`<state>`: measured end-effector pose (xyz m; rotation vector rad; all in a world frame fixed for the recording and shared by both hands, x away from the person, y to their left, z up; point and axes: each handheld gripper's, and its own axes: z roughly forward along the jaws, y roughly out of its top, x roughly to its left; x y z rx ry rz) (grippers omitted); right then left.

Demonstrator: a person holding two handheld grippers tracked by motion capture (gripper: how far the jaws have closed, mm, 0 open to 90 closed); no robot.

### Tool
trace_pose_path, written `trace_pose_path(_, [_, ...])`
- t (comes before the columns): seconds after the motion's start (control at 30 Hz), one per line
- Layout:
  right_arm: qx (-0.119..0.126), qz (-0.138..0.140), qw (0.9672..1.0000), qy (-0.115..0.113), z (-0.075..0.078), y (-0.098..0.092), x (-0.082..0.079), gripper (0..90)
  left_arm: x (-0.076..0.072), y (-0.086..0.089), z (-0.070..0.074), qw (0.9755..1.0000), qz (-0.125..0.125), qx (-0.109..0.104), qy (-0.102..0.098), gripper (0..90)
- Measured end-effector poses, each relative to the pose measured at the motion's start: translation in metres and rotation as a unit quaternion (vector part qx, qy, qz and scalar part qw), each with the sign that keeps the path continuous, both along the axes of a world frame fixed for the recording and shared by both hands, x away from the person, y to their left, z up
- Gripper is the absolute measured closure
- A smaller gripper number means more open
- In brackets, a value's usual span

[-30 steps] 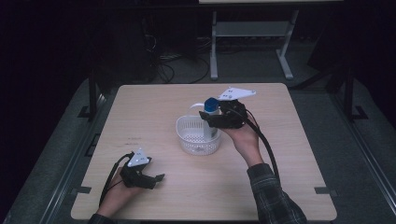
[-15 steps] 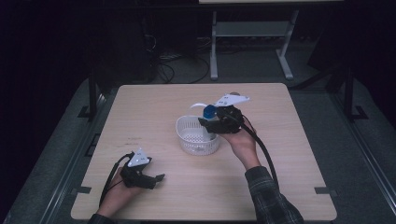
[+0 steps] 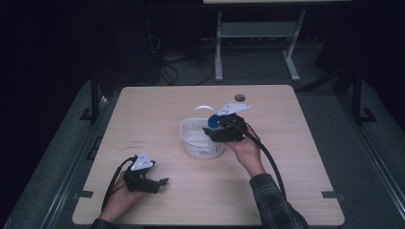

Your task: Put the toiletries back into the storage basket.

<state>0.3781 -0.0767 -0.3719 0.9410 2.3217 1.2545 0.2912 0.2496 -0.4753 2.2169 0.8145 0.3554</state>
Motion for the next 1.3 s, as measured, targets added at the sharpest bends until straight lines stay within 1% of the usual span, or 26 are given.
trace_pose_path(0.03, [0.0,-0.001,1.0,-0.001,-0.001,0.0,0.0,35.2,0.0,0.0,0.0,1.0,0.001,-0.003,0.0,12.7])
trace_pose_path(0.2, [0.0,-0.004,1.0,0.003,-0.006,-0.002,-0.002,35.2,0.0,0.0,0.0,1.0,-0.001,-0.001,0.0,12.7])
trace_pose_path(0.27, [-0.002,-0.003,1.0,0.002,-0.007,-0.002,-0.003,35.2,0.0,0.0,0.0,1.0,0.0,-0.002,0.001,12.7])
trace_pose_path(0.3, [0.001,-0.005,1.0,0.001,-0.008,-0.002,-0.004,35.2,0.0,0.0,0.0,1.0,0.0,-0.002,0.001,12.7])
trace_pose_path(0.53, [-0.005,-0.002,1.0,0.0,-0.007,-0.003,-0.005,34.7,-0.001,-0.001,0.0,1.0,0.0,-0.002,0.001,12.7])
trace_pose_path(0.6, [0.001,-0.001,1.0,0.001,-0.007,-0.003,-0.005,33.5,-0.001,-0.001,0.0,1.0,0.0,-0.002,0.001,12.7])
trace_pose_path(0.67, [0.009,-0.002,0.9999,0.004,-0.006,-0.004,-0.004,28.9,-0.001,-0.001,0.0,1.0,-0.001,-0.002,0.0,12.7])
trace_pose_path(0.7, [0.009,-0.002,0.9999,0.004,-0.006,-0.004,-0.004,28.9,-0.001,-0.001,0.0,1.0,-0.001,-0.002,0.0,12.7])
trace_pose_path(0.73, [0.015,0.0,0.9998,0.011,-0.007,-0.004,-0.004,25.6,-0.001,-0.001,0.0,1.0,-0.001,-0.002,0.001,12.7])
trace_pose_path(0.77, [0.015,0.0,0.9998,0.011,-0.007,-0.004,-0.004,25.6,-0.001,-0.001,0.0,1.0,-0.001,-0.002,0.001,12.7])
trace_pose_path(0.8, [0.016,0.0,0.9997,0.018,-0.008,-0.005,-0.003,21.0,-0.001,-0.001,0.0,1.0,-0.002,-0.002,0.001,12.7])
trace_pose_path(0.87, [0.016,-0.007,0.9996,0.022,-0.008,-0.006,-0.003,12.7,-0.001,-0.001,0.0,1.0,-0.003,-0.001,0.001,12.7])
trace_pose_path(0.9, [0.016,-0.007,0.9996,0.022,-0.008,-0.006,-0.003,12.7,-0.001,-0.001,0.0,1.0,-0.003,-0.001,0.001,12.7])
trace_pose_path(0.93, [0.017,-0.009,0.9995,0.025,-0.008,-0.006,-0.002,9.9,-0.001,-0.001,0.0,1.0,-0.003,-0.001,0.0,12.7])
trace_pose_path(0.97, [0.021,-0.013,0.9992,0.03,-0.008,-0.007,-0.002,5.2,-0.001,-0.001,0.0,1.0,-0.004,0.0,0.0,12.7])
trace_pose_path(1.0, [0.019,-0.018,0.999,0.036,-0.008,-0.008,-0.001,0.0,-0.001,-0.001,0.0,1.0,-0.003,-0.001,0.001,12.7])
trace_pose_path(1.1, [0.024,-0.018,0.9987,0.041,-0.007,-0.01,-0.003,0.0,-0.001,-0.001,0.0,1.0,-0.003,-0.001,0.0,12.7])
trace_pose_path(1.17, [0.024,-0.019,0.9987,0.04,-0.006,-0.011,-0.003,0.0,-0.001,-0.001,0.0,1.0,-0.003,-0.001,0.0,12.7])
trace_pose_path(1.3, [0.019,-0.023,0.999,0.034,-0.001,-0.018,-0.007,0.0,-0.001,-0.001,0.0,1.0,-0.003,-0.002,0.001,12.7])
